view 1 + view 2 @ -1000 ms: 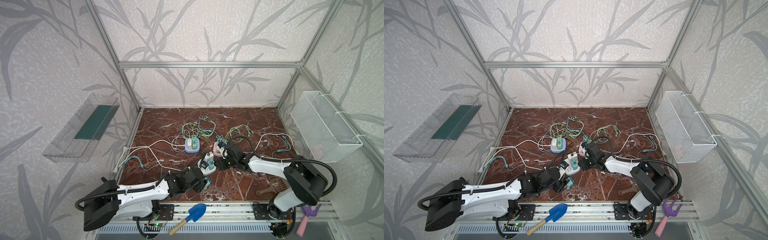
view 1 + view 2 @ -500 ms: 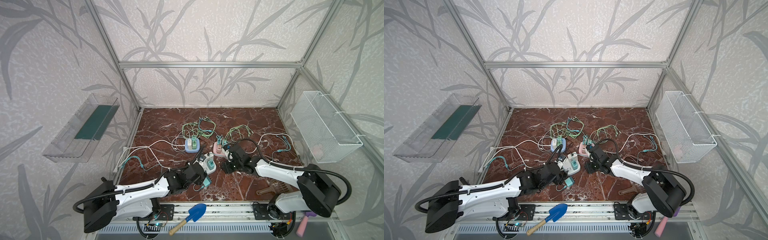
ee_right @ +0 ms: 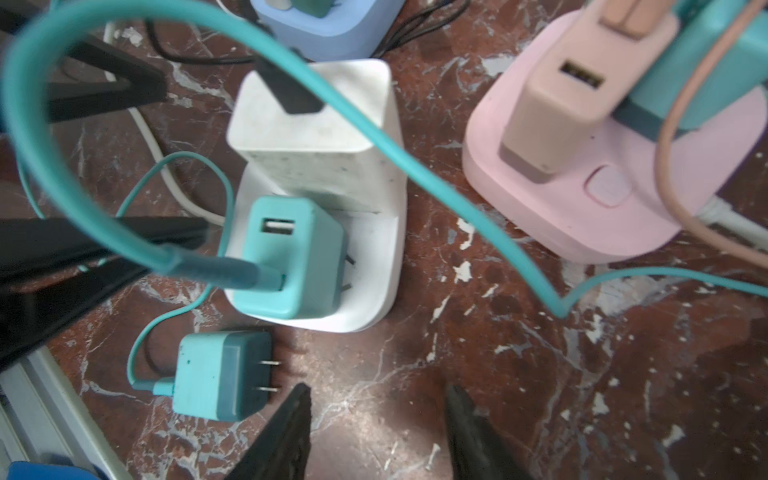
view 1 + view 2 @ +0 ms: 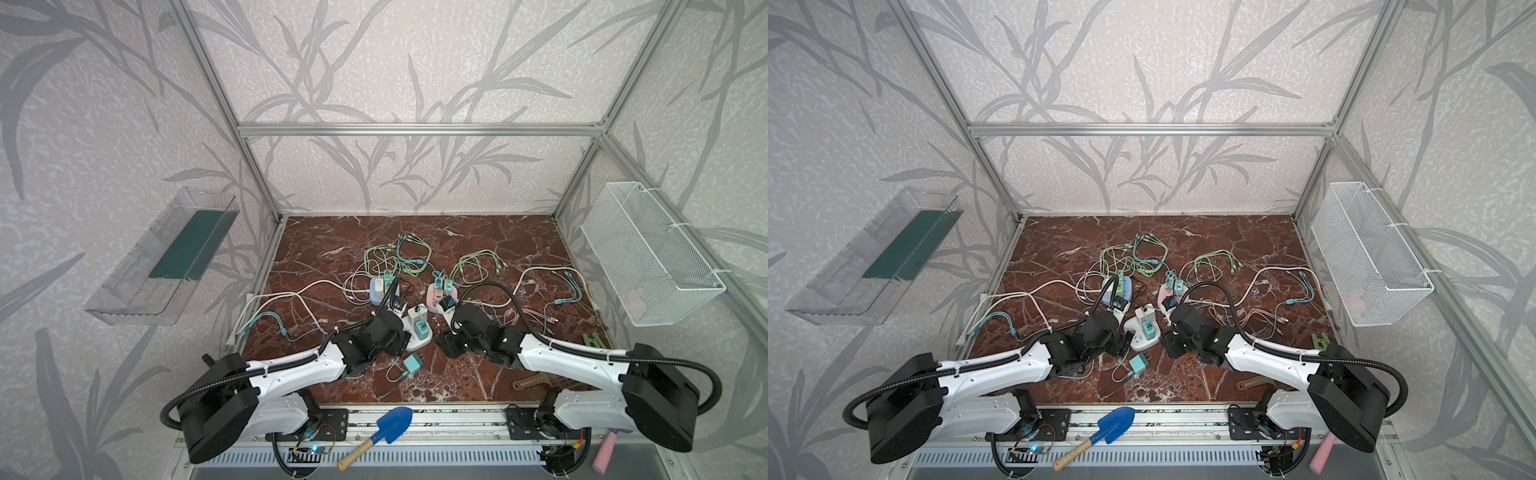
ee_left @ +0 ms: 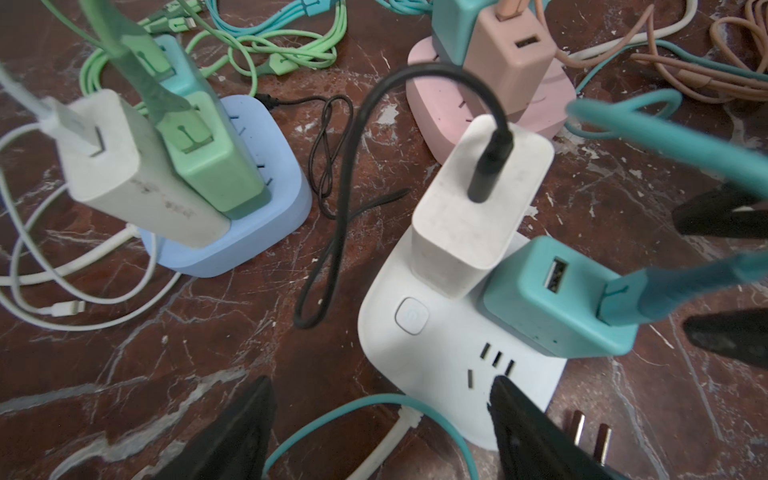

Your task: Pull the plug off the socket

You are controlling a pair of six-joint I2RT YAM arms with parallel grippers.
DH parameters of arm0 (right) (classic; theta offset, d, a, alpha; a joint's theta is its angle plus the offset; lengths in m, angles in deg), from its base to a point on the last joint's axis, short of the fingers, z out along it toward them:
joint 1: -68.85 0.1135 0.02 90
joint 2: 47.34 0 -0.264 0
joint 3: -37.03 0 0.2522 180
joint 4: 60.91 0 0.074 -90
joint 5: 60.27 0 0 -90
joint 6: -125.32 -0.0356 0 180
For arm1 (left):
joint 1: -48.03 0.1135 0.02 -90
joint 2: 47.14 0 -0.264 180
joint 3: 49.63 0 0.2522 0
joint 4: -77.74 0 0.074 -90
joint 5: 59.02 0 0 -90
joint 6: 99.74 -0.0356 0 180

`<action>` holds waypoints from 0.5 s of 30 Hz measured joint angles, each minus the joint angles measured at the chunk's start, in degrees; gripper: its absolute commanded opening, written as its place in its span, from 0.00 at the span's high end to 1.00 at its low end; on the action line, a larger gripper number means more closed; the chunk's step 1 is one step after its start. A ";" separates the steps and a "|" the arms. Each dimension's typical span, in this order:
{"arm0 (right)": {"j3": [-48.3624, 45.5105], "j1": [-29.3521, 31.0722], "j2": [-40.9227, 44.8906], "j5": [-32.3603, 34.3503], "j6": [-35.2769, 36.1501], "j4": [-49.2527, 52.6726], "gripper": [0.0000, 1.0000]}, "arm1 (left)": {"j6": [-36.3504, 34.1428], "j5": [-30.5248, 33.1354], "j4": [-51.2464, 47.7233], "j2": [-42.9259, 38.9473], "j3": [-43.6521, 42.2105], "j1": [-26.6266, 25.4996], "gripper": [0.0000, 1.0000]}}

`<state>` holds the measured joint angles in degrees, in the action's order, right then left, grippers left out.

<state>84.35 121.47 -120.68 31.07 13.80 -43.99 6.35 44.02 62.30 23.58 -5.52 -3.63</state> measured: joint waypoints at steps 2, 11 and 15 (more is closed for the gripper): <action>0.02 1.75 -0.02 1.79 -1.07 -0.87 0.46 | 0.61 -0.31 -0.02 1.29 0.72 0.42 0.19; 0.35 5.20 -4.81 7.76 -5.49 -4.50 0.44 | 1.73 -0.85 0.28 2.05 1.22 1.25 0.19; 1.18 6.97 -6.86 9.40 -6.34 -5.70 0.44 | 1.73 -1.38 1.07 2.95 1.22 1.53 0.19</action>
<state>85.53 128.44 -127.55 40.47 7.46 -49.70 8.08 42.64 63.37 26.53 -4.30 -2.10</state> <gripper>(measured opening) 0.562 0.809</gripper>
